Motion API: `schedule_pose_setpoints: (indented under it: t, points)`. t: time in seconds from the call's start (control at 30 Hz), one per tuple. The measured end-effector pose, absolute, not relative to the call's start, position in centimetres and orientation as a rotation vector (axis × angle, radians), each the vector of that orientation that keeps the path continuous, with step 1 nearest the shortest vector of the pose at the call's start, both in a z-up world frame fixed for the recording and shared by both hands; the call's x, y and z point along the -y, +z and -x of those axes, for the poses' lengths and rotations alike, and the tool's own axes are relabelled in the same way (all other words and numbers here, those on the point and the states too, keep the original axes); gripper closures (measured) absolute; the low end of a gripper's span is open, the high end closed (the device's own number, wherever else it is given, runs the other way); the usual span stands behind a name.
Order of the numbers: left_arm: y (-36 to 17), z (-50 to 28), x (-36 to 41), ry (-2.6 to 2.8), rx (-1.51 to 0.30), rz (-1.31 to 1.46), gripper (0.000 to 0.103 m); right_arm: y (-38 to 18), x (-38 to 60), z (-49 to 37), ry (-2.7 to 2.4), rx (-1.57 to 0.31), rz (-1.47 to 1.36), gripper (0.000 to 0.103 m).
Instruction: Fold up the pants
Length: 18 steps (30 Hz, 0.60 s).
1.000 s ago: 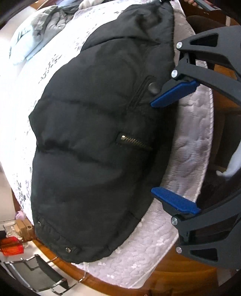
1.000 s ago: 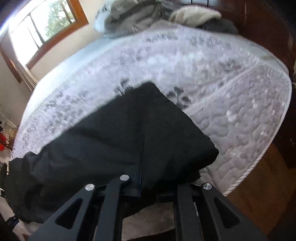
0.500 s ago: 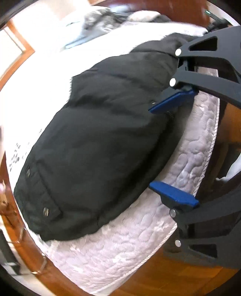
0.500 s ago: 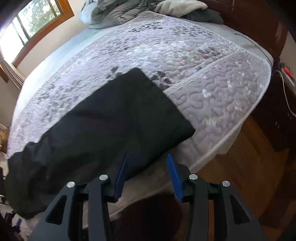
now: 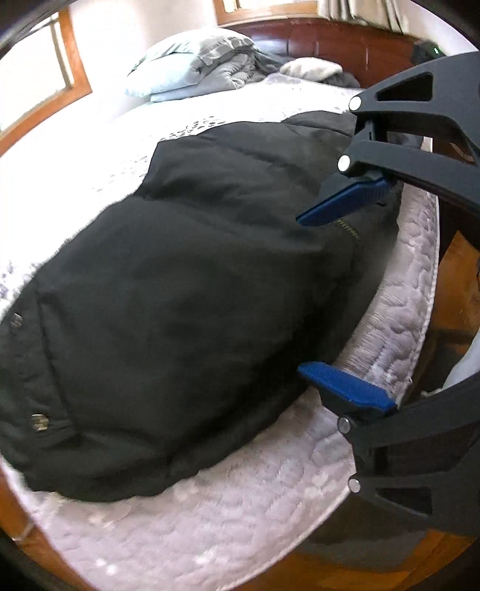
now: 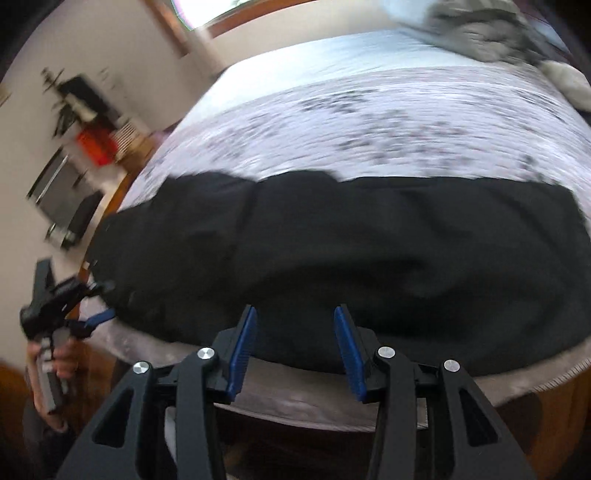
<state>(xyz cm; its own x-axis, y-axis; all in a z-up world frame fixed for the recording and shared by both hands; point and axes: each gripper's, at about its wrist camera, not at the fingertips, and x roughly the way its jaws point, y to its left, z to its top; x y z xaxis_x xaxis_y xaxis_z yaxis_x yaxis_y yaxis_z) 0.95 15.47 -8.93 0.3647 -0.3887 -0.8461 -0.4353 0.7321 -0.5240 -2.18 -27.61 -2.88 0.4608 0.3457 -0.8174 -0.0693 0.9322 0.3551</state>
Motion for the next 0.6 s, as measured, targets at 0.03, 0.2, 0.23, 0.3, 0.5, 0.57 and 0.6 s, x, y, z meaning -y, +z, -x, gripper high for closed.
schedule_pose_setpoints:
  t: [0.03, 0.2, 0.23, 0.3, 0.5, 0.57, 0.6]
  points:
    - [-9.5, -1.4, -15.5, 0.035, -1.245, 0.822, 0.027, -3.2, 26.9, 1.9, 0.266, -1.075, -0.28, 0.057]
    - [-10.5, -2.6, -15.6, 0.046, -1.252, 0.882, 0.034, -4.7, 25.0, 0.7, 0.278, -1.122, -0.276, 0.057]
    - [-10.4, -2.8, -15.5, 0.05, -1.253, 0.868, 0.049, -5.1, 24.8, 0.5, 0.274, -1.132, -0.269, 0.056]
    - [-10.2, -2.9, -15.3, 0.065, -1.247, 0.856, 0.058, -5.6, 24.7, 0.4, 0.271, -1.149, -0.268, 0.056]
    - [-9.9, -2.7, -13.8, 0.104, -1.258, 0.769, 0.085, -6.4, 23.9, 0.2, 0.288, -1.165, -0.268, 0.054]
    - [-9.8, -2.9, -12.5, 0.103, -1.273, 0.718, 0.079, -6.1, 22.5, 0.2, 0.334, -1.152, -0.247, 0.054]
    - [-9.9, -3.1, -11.8, 0.1, -1.277, 0.687, 0.077, -5.9, 21.9, 0.3, 0.348, -1.149, -0.233, 0.054]
